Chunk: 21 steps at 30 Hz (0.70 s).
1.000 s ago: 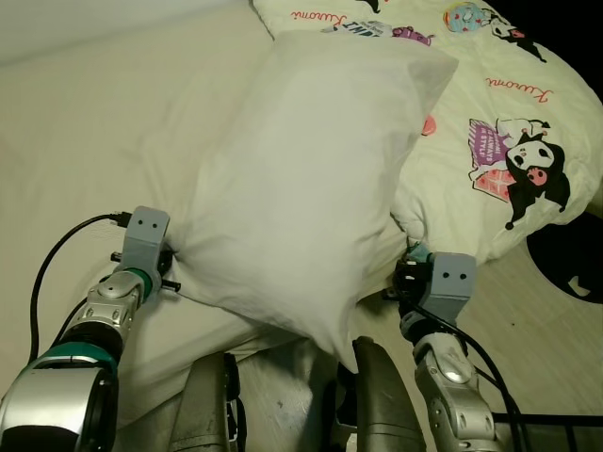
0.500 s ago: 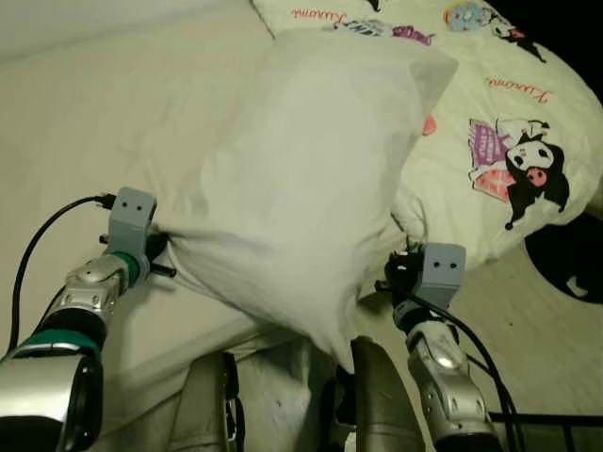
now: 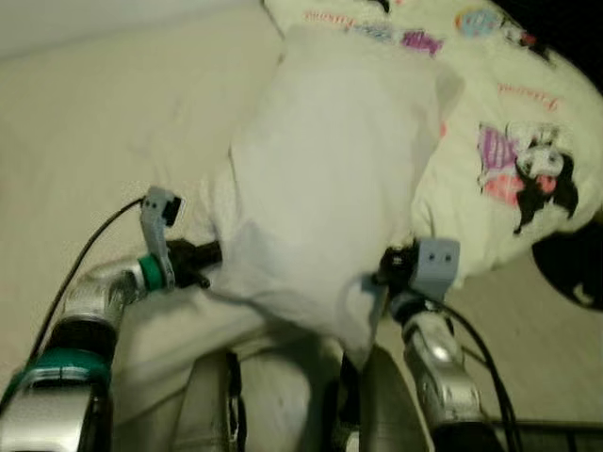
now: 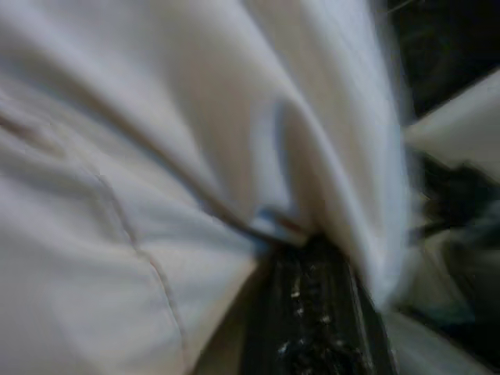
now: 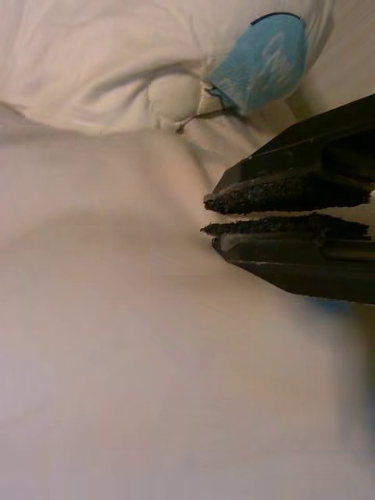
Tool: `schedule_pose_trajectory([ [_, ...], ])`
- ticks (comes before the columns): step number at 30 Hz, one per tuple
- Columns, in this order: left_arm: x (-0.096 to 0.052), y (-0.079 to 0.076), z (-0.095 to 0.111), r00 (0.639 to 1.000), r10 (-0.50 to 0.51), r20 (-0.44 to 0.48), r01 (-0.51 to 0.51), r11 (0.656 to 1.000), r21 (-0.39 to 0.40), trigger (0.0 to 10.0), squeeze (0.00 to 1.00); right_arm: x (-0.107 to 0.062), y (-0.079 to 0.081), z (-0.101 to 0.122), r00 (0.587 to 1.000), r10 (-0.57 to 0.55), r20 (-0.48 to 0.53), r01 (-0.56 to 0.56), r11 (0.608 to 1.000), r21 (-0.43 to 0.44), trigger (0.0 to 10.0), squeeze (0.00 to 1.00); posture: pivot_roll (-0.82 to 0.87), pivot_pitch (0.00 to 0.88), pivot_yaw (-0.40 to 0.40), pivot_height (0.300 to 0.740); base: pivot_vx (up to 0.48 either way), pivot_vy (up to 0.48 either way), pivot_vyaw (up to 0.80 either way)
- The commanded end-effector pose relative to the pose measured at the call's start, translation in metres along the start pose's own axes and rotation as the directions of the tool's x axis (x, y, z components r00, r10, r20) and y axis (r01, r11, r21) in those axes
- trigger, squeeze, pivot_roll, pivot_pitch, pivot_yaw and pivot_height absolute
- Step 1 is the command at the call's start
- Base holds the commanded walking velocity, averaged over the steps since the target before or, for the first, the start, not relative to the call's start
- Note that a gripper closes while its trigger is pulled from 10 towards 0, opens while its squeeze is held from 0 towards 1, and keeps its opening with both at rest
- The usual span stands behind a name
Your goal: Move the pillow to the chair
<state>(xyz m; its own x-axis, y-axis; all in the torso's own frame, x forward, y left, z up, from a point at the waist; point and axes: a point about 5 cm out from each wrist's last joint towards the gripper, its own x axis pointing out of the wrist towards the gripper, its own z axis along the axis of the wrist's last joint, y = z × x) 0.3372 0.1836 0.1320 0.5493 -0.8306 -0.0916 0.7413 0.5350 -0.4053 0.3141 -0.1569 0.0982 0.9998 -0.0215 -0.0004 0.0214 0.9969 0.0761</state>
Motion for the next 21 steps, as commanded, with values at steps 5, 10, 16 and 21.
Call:
schedule_pose_trajectory([
  [5,-0.006,-0.056,0.017,0.928,-0.356,0.109,0.369,0.92,-0.135,0.0,0.0,-0.003,-0.004,-0.011,0.999,-0.015,-0.03,0.015,1.0,0.0,10.0,0.0,0.04,0.194,0.062,0.611,0.0,0.0,0.0],
  [10,-0.025,-0.087,0.023,0.858,-0.502,0.109,0.513,0.846,-0.145,0.0,0.0,-0.002,-0.007,-0.011,0.999,-0.025,-0.025,0.025,1.0,0.0,10.0,0.0,0.04,0.184,0.065,0.611,0.0,0.0,0.0],
  [16,-0.062,-0.119,0.007,0.843,-0.537,-0.022,0.529,0.836,-0.145,0.0,0.0,0.0,-0.009,-0.012,0.999,-0.031,-0.024,0.031,1.0,0.001,10.0,0.0,0.06,0.173,0.057,0.611,0.0,0.0,0.0],
  [21,-0.058,-0.067,-0.018,0.998,0.025,-0.056,-0.019,0.994,0.109,0.0,0.0,0.001,-0.005,-0.015,0.999,-0.017,-0.036,0.017,1.0,0.003,10.0,0.0,0.07,0.176,0.039,0.611,0.0,0.0,0.0],
])
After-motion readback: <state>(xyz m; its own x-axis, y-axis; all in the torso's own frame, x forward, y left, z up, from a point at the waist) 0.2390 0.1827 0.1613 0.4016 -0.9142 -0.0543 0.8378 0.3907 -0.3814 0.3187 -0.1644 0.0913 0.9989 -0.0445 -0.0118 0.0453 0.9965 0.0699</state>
